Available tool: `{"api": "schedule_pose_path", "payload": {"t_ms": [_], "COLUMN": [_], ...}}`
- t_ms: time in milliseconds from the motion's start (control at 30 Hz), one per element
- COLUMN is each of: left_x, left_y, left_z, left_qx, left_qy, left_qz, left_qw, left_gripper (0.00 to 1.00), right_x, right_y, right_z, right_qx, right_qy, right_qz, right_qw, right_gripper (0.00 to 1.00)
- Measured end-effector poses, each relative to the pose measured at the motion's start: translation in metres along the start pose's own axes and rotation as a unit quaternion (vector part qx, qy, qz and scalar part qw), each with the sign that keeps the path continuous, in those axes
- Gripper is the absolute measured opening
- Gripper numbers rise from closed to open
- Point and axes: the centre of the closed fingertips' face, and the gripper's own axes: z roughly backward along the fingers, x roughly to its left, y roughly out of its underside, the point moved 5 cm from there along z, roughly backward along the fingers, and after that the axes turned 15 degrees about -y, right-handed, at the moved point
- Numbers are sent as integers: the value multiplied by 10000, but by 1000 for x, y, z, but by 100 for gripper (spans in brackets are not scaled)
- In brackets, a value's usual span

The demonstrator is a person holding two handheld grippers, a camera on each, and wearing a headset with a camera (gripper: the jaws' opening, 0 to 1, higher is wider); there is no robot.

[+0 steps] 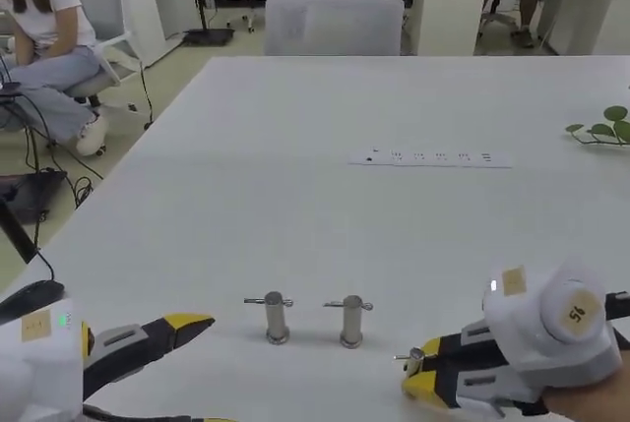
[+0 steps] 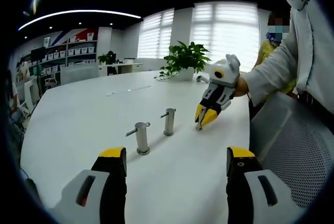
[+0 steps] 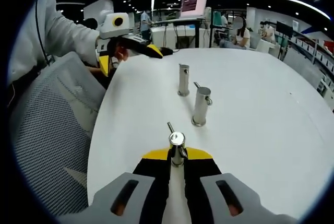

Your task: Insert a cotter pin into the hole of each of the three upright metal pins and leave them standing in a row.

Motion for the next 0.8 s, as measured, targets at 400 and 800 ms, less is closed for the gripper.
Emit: {"api": "schedule_pose_path", "payload": {"t_ms": [400, 800], "left_x": [4, 6], "left_y": [2, 4], "left_z": [2, 1], "left_qx": [6, 45], "left_qy": [-58, -67], "left_qz": [17, 28], "left_qw": [10000, 10000], "left_gripper": [78, 78], "right_x": [-33, -49], "right_y": [-4, 5], "right_z": [15, 21], "right_qx": [-27, -28], "right_qy": [307, 389], "right_qz": [-73, -288], "right_qw": [9995, 9988], "right_gripper": [10, 10]}}
